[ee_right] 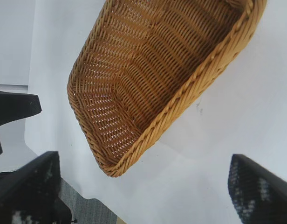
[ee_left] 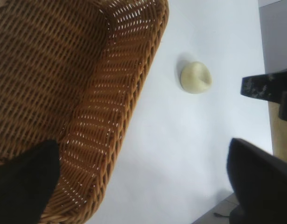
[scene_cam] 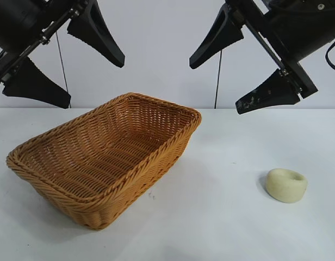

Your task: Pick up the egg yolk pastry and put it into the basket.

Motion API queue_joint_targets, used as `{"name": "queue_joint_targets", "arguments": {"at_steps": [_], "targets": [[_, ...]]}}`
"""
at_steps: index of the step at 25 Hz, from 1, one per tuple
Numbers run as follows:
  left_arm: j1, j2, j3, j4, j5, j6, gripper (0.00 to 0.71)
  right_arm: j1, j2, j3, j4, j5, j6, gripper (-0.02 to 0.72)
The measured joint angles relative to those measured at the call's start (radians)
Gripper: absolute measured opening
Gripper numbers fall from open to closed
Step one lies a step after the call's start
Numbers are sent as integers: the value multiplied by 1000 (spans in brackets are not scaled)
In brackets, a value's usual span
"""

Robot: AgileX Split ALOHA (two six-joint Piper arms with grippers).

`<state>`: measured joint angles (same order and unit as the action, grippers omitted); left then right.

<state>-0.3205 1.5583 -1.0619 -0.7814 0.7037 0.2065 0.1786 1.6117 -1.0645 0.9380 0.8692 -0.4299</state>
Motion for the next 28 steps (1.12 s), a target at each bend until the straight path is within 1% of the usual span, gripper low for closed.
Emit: {"name": "queue_joint_targets", "arguments": {"at_steps": [24,28], "targets": [[0,0,0,0,-6,0,695,0,0,0,0,0,0,695],[0,0,0,0,-6,-26,695,0,0,0,0,0,0,695]]}}
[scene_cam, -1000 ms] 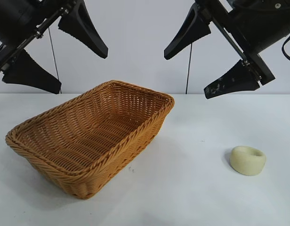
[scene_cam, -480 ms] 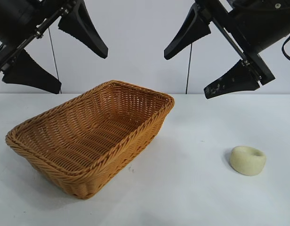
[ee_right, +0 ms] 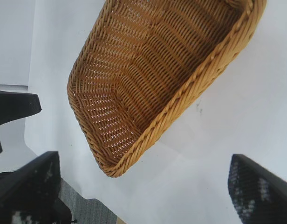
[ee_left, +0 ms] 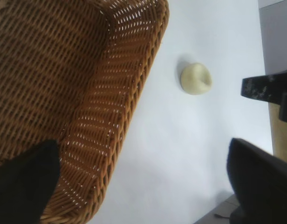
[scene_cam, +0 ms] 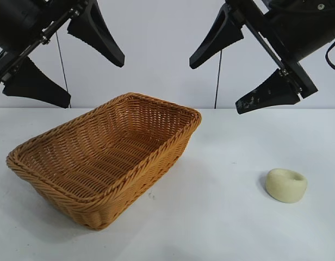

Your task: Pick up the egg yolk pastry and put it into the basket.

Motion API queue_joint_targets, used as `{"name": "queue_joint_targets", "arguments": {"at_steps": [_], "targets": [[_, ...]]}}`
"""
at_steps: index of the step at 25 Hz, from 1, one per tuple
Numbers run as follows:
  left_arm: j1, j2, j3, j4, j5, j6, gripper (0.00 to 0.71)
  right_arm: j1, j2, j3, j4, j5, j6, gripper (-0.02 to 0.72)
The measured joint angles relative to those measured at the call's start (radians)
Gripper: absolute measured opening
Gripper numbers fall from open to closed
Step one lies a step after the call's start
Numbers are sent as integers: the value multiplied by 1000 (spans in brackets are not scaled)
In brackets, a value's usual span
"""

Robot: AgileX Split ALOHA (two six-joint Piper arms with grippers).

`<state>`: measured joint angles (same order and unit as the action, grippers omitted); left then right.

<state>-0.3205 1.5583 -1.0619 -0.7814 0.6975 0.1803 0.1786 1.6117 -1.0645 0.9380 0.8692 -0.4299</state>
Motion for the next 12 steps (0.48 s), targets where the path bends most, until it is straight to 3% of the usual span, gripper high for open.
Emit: {"name": "queue_joint_targets", "arguments": {"at_steps": [7,12], "targets": [[14,-77,3,77,8,-152,695,0,0,0,0,-1,0,695],[-39,-161,65,223,13,-365,695,0,0,0,0,-1,0,695]]}}
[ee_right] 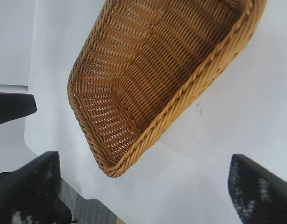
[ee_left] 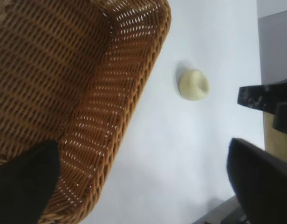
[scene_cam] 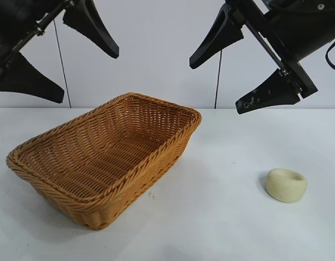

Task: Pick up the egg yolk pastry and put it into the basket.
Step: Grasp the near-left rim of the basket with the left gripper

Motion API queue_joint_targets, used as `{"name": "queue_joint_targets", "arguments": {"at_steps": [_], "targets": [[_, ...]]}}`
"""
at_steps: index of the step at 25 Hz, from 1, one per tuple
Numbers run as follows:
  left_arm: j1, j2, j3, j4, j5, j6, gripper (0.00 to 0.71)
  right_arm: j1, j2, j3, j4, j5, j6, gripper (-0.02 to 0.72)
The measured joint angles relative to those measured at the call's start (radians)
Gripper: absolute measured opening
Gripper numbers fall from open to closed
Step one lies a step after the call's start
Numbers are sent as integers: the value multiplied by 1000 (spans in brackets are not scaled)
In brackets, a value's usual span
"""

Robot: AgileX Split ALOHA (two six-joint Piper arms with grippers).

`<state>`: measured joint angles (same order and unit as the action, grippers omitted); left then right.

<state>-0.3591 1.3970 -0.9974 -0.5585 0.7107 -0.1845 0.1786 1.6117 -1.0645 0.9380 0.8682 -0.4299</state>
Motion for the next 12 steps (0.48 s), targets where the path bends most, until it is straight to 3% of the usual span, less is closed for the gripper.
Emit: {"name": "queue_joint_targets", "arguments": {"at_steps": [5,12], "targets": [[-57,-21,32,196,2,-338,695,0,0,0,0,0,0,695],[-62,-21,34,384,18,-727,695,0,0,0,0,0,0,695]]}}
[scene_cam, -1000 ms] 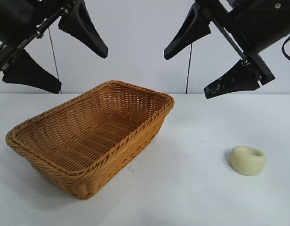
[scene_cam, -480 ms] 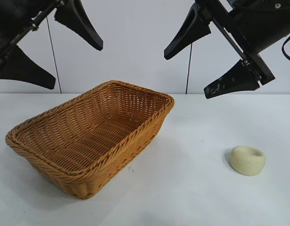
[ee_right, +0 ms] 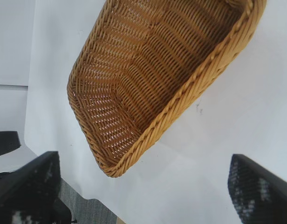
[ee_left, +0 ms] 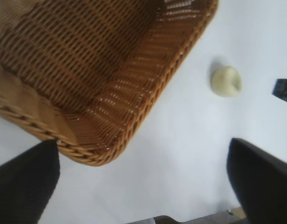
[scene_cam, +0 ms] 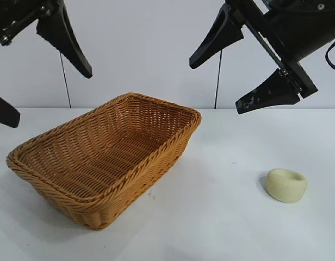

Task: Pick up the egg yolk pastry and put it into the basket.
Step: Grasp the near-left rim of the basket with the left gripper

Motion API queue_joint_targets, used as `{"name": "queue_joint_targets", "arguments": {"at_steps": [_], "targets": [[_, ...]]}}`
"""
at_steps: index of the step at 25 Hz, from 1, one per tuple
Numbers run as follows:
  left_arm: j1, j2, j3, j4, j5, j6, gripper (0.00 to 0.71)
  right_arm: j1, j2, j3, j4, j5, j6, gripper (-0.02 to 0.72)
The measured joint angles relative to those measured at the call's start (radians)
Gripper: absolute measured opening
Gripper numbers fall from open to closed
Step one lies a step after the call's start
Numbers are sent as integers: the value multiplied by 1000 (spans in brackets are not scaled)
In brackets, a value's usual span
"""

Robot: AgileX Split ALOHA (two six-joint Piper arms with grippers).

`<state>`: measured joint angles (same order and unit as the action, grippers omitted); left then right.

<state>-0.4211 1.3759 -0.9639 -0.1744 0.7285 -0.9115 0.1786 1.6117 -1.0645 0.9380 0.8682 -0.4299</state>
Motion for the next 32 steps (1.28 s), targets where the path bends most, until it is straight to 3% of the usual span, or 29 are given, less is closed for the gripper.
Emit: {"name": "queue_joint_targets", "arguments": {"at_steps": [5,12,24,32], "targets": [[0,14,1,8,3,-66,695,0,0,0,0,0,0,695],[0,161,1,2,3,-94,695,0,0,0,0,0,0,695],[0,400,1,1,-119,-231,695,0,0,0,0,9,0,695],[0,438,1,3,-174,-296,695,0,0,0,0,20,0,695]]}}
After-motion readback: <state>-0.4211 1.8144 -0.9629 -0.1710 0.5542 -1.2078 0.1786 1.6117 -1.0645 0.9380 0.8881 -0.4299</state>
